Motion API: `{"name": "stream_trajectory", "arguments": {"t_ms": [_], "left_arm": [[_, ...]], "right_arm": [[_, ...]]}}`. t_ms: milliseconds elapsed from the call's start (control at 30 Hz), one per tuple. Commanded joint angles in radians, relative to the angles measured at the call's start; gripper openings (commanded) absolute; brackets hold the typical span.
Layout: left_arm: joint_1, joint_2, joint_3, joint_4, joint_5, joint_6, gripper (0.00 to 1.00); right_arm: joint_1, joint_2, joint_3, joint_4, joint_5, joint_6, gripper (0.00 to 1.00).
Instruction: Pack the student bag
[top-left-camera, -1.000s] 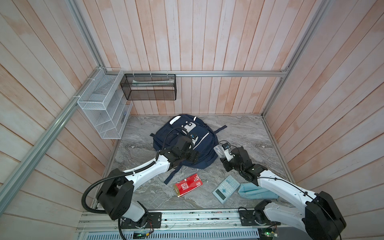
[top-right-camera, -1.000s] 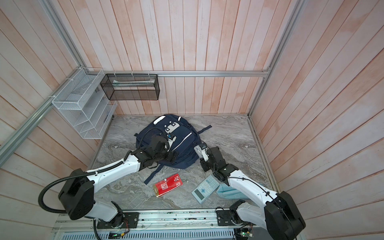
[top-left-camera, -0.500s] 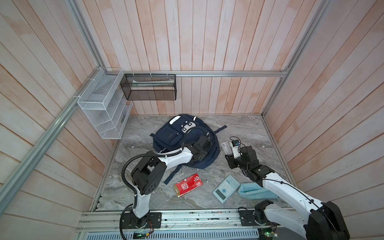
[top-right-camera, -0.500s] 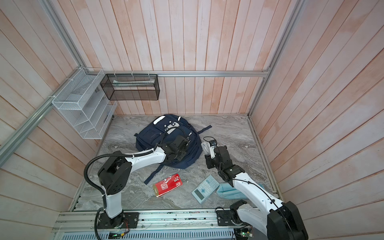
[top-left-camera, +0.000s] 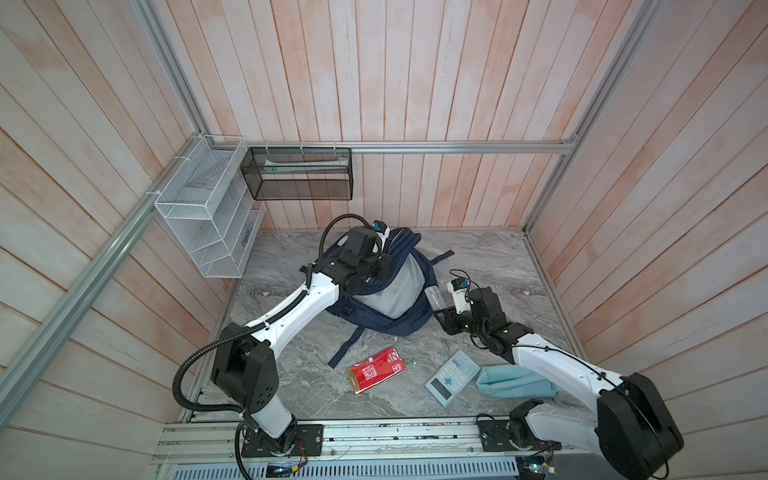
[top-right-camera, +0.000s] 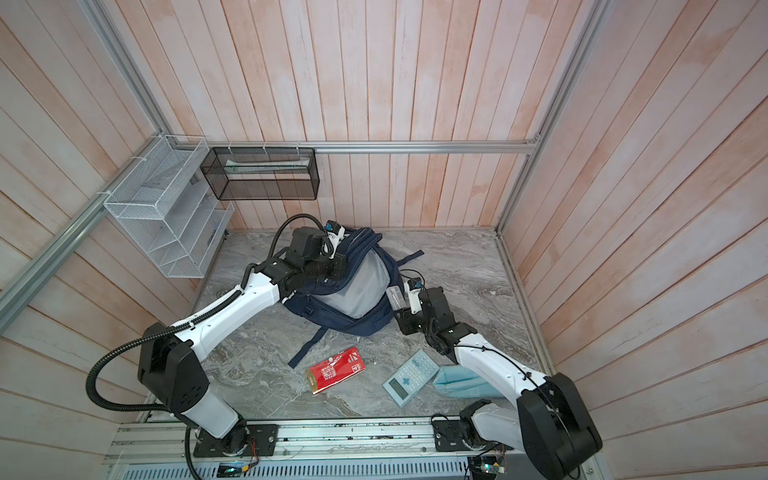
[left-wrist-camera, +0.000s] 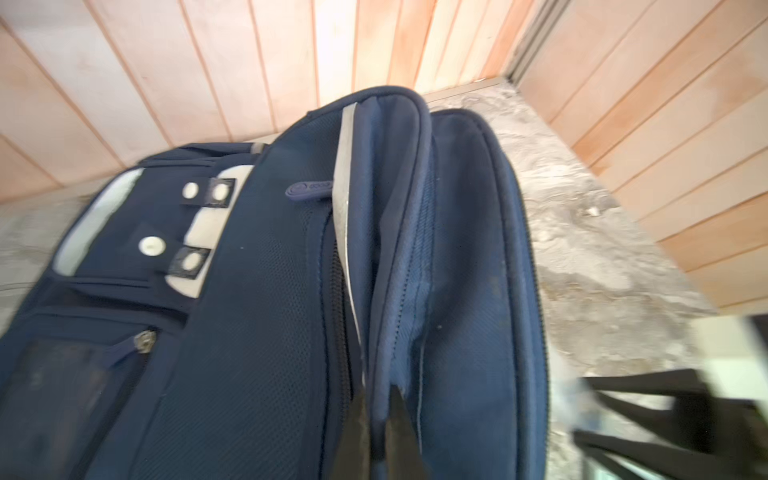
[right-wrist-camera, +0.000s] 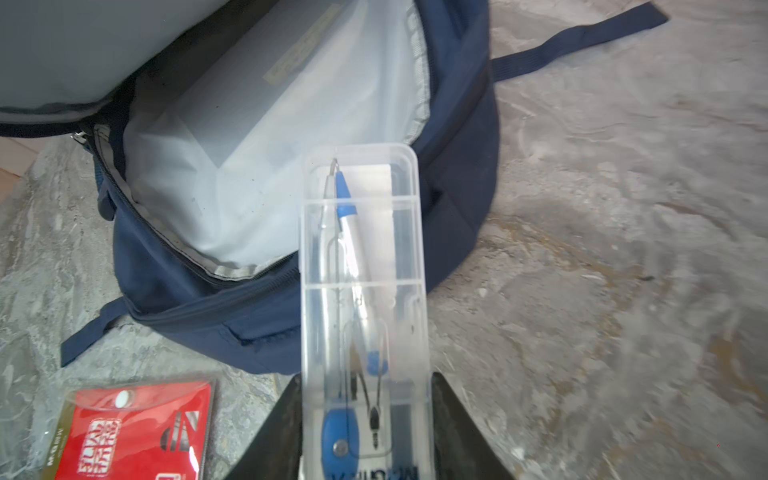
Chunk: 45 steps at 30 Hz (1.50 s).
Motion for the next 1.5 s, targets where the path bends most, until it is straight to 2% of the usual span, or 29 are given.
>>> {"name": "stream_trajectory", "arguments": {"t_ms": [0, 133, 267, 333, 400, 467, 567, 600, 700, 767, 900, 1033, 1133, 1200, 1300, 1367, 1467], "left_arm": [[0.022, -0.010, 0.024, 0.097, 0.161, -0.077, 0.00], [0.082, -0.025, 0.003, 0.168, 0.287, -0.156, 0.00], [0.091, -0.024, 0.029, 0.163, 0.284, -0.164, 0.00], [0.091, -0.028, 0.032, 0.159, 0.291, -0.165, 0.00], [0.091, -0.036, 0.026, 0.156, 0.296, -0.166, 0.00], [0.092, -0.049, 0.010, 0.160, 0.288, -0.164, 0.00], [0.096, -0.058, -0.013, 0.152, 0.272, -0.156, 0.00], [0.099, -0.062, -0.023, 0.158, 0.268, -0.156, 0.00], [0.115, -0.071, -0.067, 0.179, 0.275, -0.171, 0.00], [0.119, -0.073, -0.094, 0.184, 0.274, -0.178, 0.00], [0.118, -0.076, -0.192, 0.212, 0.280, -0.205, 0.02], [0.115, -0.108, -0.330, 0.277, 0.298, -0.245, 0.18], [0.113, -0.165, -0.399, 0.263, 0.258, -0.259, 0.41], [0.108, -0.219, -0.449, 0.238, 0.229, -0.273, 0.45], [0.105, -0.328, -0.551, 0.178, 0.197, -0.331, 0.44], [0.096, -0.388, -0.631, 0.116, 0.197, -0.372, 0.37], [0.025, -0.447, -0.725, -0.027, 0.087, -0.395, 0.29]], "right_arm": [[0.030, 0.143, 0.122, 0.118, -0.065, 0.046, 0.16], [0.045, 0.411, 0.348, 0.126, -0.149, 0.077, 0.16], [0.066, 0.699, 0.651, 0.095, -0.249, 0.169, 0.17], [0.092, 0.788, 0.779, 0.064, -0.282, 0.206, 0.24], [0.122, 0.836, 0.867, 0.045, -0.282, 0.212, 0.38], [0.141, 0.848, 0.904, 0.043, -0.285, 0.218, 0.61], [0.135, 0.784, 0.786, 0.161, -0.291, 0.263, 0.82], [0.126, 0.749, 0.731, 0.199, -0.295, 0.273, 0.98], [0.105, 0.619, 0.548, 0.267, -0.292, 0.265, 0.98], [0.105, 0.518, 0.440, 0.226, -0.270, 0.187, 0.98], [0.108, 0.311, 0.260, 0.076, -0.112, 0.068, 0.97], [0.111, 0.129, 0.094, -0.040, -0.048, 0.076, 0.97], [0.123, 0.024, -0.008, -0.048, -0.069, 0.144, 0.97], [0.144, -0.024, -0.054, -0.044, -0.084, 0.199, 0.97], [0.219, -0.054, -0.108, -0.004, -0.086, 0.272, 0.97], [0.273, -0.033, -0.122, 0.013, -0.088, 0.325, 0.93], [0.324, 0.021, -0.133, 0.059, -0.126, 0.396, 0.84]]}}
